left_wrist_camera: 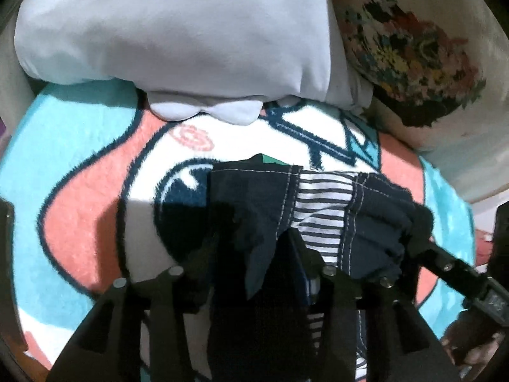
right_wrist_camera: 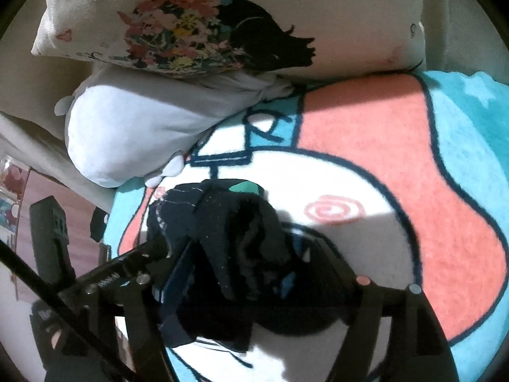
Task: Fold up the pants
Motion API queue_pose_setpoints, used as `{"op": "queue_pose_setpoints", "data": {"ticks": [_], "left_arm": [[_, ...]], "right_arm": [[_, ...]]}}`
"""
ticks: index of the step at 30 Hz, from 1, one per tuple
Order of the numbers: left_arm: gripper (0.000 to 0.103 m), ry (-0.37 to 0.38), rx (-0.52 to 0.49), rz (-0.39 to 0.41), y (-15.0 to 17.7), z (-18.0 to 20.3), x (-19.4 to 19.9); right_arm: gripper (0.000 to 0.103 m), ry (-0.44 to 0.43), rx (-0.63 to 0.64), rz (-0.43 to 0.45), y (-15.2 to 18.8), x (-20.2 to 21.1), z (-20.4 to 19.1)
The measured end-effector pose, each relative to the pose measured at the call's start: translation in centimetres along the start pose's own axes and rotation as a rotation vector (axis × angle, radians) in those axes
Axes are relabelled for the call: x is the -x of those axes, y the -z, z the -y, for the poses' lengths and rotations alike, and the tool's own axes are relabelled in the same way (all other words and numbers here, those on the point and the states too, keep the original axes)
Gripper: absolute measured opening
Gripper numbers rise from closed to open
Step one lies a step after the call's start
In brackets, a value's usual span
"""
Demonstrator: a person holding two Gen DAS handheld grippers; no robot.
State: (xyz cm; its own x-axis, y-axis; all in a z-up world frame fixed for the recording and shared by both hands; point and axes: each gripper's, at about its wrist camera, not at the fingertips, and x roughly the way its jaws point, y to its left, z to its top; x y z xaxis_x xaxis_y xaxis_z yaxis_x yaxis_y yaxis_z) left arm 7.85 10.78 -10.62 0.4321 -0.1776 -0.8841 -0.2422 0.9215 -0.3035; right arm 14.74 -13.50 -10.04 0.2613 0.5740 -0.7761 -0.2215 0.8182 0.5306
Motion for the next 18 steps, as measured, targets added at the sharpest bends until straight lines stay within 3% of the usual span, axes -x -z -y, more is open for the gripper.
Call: {"op": "queue_pose_setpoints", "data": {"ticks": [6,8,10,14,15,18], "left_arm": [[0.065,0.083,0.036,-0.007,0.4,-0.9,-0.4],[0.068,0.106,0.036,-0.001,0.4,-0.9,-0.4],[0.068,0.123,0.034,-0.003,0.4,-0.8,-0.5],[0.069,0.145,0.045,-0.008,0.3,-0.8,-0.5],[0.06,0.16,0.048,-0.016,0.2,-0.7,-0.6],[0.042,0.195,0.063,-0.044,0.2,-0.9,-0.3]], "right_arm": [[0.081,-0.095,-0.071,-0.045,-0.1,-2.3,0.4],[0.088,-0.134,-0.089,-0.027,-0.1,-2.9,0.3],[0.089,-0.165,-0.095,-0.027,-0.1,-3.4,-0.1],[0.074,-0.264,-0.124,-0.096,0.1,-5.1,-0.9],[0.057,-0.278,-0.136,-0.12,0.1,-5.4,-0.9],[0.044,-0.306,-0.167,-0.128,0.2,-5.3,-0.5]]}}
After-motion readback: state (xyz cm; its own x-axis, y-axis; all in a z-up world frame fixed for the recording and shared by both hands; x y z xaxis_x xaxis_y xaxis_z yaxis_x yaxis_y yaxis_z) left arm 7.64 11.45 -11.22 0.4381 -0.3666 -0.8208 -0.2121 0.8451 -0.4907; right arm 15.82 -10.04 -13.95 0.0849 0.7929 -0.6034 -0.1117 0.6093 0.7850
